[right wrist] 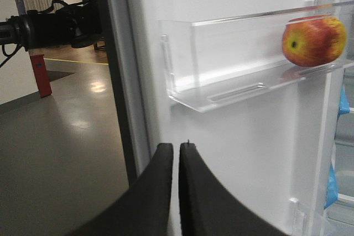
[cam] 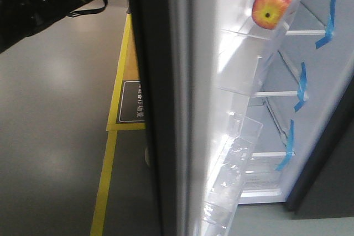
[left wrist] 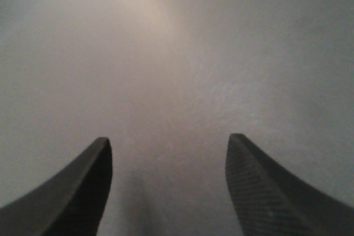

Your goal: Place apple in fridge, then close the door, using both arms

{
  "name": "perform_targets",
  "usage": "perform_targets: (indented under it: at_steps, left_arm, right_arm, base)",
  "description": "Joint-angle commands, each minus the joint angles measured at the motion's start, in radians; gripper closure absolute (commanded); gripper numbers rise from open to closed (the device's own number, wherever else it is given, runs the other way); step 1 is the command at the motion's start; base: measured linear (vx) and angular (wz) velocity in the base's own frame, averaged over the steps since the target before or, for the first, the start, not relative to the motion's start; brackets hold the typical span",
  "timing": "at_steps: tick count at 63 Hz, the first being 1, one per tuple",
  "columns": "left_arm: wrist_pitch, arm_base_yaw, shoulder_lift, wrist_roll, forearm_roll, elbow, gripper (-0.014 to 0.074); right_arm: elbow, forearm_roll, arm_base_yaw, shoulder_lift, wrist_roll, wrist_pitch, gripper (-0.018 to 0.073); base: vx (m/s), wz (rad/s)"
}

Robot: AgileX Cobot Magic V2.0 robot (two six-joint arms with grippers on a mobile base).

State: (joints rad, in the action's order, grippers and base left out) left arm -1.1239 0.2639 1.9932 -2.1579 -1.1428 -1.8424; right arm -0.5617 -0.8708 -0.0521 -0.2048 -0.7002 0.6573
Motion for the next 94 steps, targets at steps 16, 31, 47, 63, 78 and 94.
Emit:
perform_targets:
  at_steps: [16,31,47,63,78,94]
  left_arm:
    - [-0.222,0.119,-0.079,0.005,-0.036,-0.034,0.0148]
    - [-0.191,-0.024,-0.079,0.005,-0.031,-0.034,0.0191]
    - [-0.224,-0.193,-0.079,0.005,-0.031,-0.034,0.027]
    - [-0.261,-0.274,-0.079,0.005,-0.032,-0.034,0.0344]
    - [-0.259,-0.295,-0.079,0.005,-0.034,-0.034,0.0362]
    - [-0.257,-0.303,-0.079,0.005,-0.036,-0.034,0.036]
  right_arm:
    - [-0.031,-0.01,0.002,-0.024,-0.013,-0.136,0.051]
    - [-0.039,0.114,0.002,-0.189,-0.067,-0.361,0.0381]
    - [-0.172,0.129,0.002,-0.581,-0.064,-0.746,0.0043]
    - [-0.37,0.089,0.003,-0.983,-0.072,-1.005,0.0018]
    - [-0.516,0.061,0.004,-1.169,-0.073,-1.085,0.0036]
    - [-0.621,-0.014,0.021,-1.263,-0.095,-1.092,0.0036]
  base:
    - [0.0,0.0]
    - [0.0,0.0]
    - [0.0,0.0]
    - [0.0,0.0]
    - [0.0,0.0]
    - [0.0,0.0]
